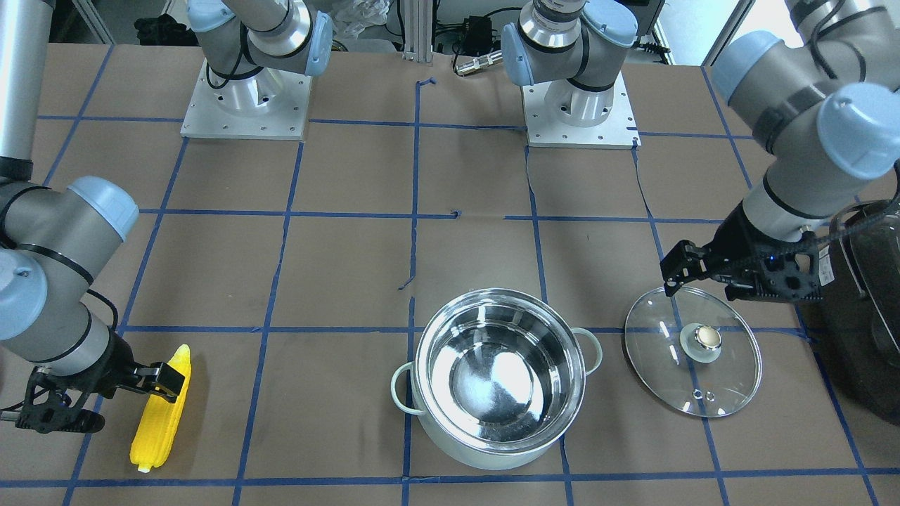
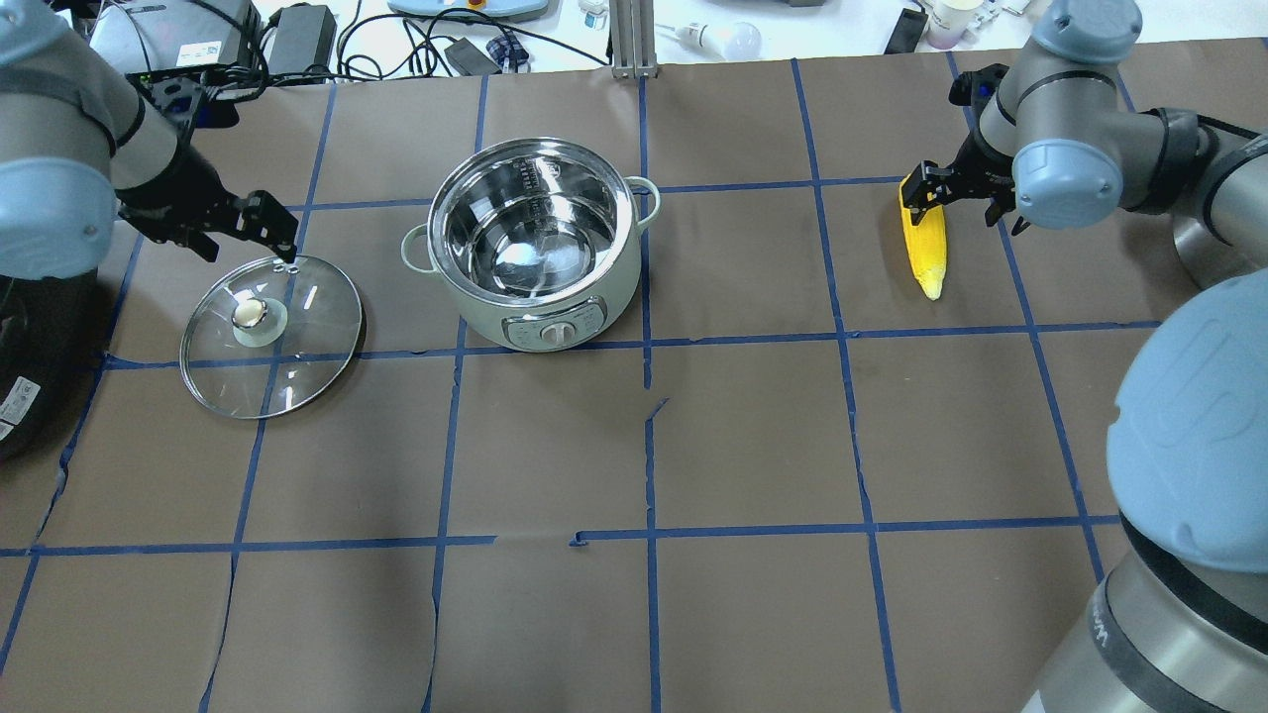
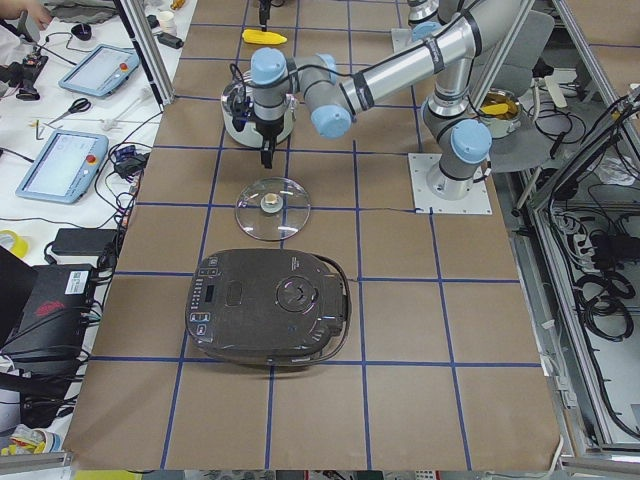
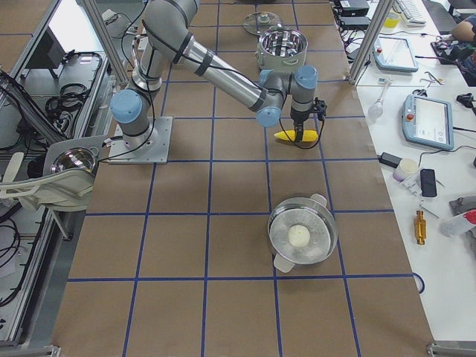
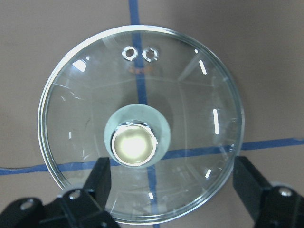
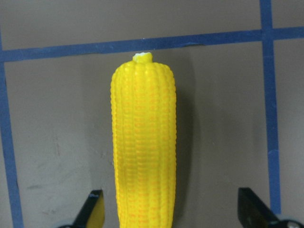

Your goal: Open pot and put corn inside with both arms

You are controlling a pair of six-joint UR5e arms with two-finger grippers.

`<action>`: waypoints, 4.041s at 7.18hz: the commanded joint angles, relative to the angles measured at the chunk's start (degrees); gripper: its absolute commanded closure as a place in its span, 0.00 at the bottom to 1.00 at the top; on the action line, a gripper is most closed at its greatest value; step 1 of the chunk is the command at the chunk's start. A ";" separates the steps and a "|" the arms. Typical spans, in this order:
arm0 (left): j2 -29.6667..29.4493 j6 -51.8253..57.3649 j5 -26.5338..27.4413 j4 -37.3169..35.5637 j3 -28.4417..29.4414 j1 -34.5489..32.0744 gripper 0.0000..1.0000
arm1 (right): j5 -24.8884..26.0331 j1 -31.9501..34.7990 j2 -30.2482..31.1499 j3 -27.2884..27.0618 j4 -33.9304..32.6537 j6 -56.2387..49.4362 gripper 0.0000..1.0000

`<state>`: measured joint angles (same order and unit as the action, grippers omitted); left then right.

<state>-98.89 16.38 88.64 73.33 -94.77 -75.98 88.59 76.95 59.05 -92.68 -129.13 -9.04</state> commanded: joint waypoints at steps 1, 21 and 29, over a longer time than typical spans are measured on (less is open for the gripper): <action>3.95 -8.81 -0.05 13.14 9.06 -8.27 0.08 | -0.26 0.74 -2.70 -0.48 -4.62 0.07 0.06; 10.64 -17.52 -0.05 11.40 5.92 -17.09 0.00 | -21.88 32.47 -6.23 17.88 1.95 22.84 0.00; 10.65 -17.52 -0.40 11.40 5.83 -17.10 0.00 | 1.66 23.28 12.46 15.96 33.19 10.25 0.00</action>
<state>-88.24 -1.14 88.32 84.76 -88.94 -93.15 85.65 104.39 67.51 -75.90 -101.67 7.76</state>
